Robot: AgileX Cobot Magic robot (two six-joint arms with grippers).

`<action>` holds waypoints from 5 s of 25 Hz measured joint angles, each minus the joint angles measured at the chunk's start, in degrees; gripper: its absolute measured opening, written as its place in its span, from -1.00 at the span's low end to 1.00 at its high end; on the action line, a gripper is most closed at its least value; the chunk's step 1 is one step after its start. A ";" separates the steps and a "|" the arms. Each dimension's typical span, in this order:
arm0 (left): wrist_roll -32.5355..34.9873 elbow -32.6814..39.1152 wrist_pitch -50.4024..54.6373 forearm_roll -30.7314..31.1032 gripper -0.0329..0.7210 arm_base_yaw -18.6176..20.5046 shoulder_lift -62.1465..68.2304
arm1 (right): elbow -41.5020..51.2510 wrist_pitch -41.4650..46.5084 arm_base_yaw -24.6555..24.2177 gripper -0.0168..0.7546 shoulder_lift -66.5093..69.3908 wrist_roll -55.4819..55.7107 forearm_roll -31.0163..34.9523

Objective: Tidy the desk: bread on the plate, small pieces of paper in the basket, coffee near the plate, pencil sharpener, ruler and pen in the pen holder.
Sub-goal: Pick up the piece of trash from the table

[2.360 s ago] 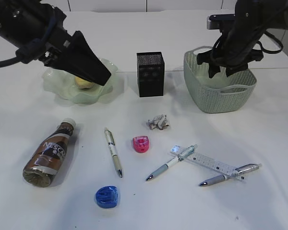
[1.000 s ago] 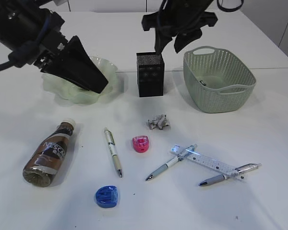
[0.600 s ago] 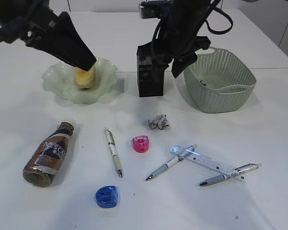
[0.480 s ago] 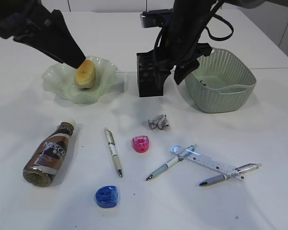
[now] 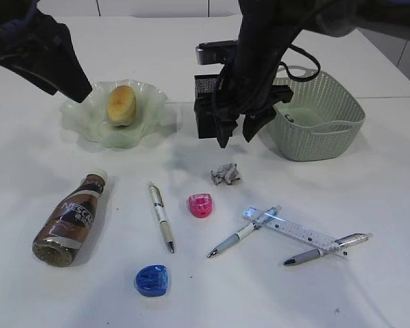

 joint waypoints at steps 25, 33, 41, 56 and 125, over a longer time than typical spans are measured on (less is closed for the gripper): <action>-2.30 0.00 0.00 1.94 0.19 0.00 0.00 | 0.09 -4.93 0.00 0.32 8.47 -0.35 -2.02; -2.30 0.00 0.00 1.94 0.19 0.00 0.00 | 0.09 -7.22 0.00 0.32 9.20 -0.35 -2.02; -2.30 0.00 0.00 2.14 0.19 0.00 0.00 | 0.09 -9.19 0.00 0.32 9.29 -0.35 -2.02; -2.30 0.00 0.00 2.14 0.19 0.00 0.00 | 0.09 -9.69 0.00 0.32 9.42 -0.35 -2.02; -2.39 0.00 0.00 0.24 0.18 0.00 0.00 | -6.57 -1.48 0.00 -0.74 13.09 -0.43 -0.08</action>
